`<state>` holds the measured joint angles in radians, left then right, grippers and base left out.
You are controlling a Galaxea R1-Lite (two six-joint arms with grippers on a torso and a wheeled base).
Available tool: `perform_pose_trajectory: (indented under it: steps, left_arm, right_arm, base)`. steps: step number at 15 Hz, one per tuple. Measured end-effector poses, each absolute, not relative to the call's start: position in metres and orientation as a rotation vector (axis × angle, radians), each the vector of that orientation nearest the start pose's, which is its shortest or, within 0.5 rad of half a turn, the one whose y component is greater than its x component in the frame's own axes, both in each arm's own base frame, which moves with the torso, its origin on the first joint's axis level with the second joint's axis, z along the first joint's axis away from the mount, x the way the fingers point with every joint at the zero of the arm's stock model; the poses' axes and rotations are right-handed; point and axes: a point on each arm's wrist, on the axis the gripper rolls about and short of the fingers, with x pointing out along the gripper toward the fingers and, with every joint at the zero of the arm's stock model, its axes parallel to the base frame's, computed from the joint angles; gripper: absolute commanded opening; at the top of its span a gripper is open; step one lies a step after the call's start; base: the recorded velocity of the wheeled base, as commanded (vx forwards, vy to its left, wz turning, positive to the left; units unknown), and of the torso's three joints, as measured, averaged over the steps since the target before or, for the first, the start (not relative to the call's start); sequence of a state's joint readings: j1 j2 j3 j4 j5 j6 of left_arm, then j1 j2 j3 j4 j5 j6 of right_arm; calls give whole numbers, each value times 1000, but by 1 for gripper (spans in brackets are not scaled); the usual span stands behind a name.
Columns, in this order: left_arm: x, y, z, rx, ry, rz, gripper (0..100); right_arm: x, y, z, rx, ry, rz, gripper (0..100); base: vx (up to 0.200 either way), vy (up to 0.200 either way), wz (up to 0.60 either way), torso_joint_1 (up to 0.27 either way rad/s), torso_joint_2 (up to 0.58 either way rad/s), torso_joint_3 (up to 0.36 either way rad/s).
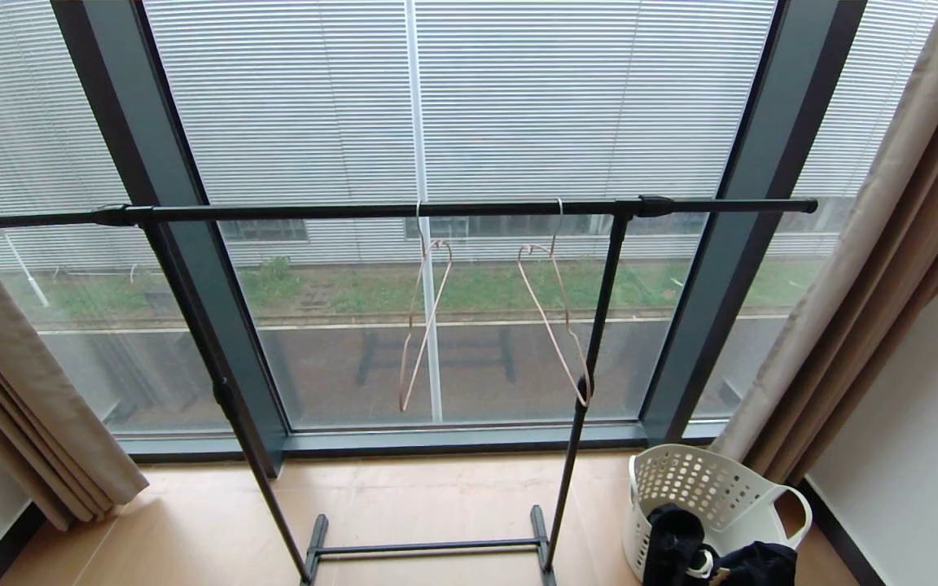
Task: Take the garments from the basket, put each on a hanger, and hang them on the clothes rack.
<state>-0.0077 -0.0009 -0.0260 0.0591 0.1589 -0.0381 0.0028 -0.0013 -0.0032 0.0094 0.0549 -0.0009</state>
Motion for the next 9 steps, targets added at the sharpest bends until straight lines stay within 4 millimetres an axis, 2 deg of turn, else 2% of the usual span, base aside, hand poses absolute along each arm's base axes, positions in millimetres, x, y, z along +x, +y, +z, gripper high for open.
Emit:
perform_pose_trajectory:
  steps: [9]
  left_arm:
    - [-25,3,76,-30,31,129,100]
  right_arm:
    - [-23,1,75,-9,5,60,100]
  base:
    - [0,0,0,0,0,0]
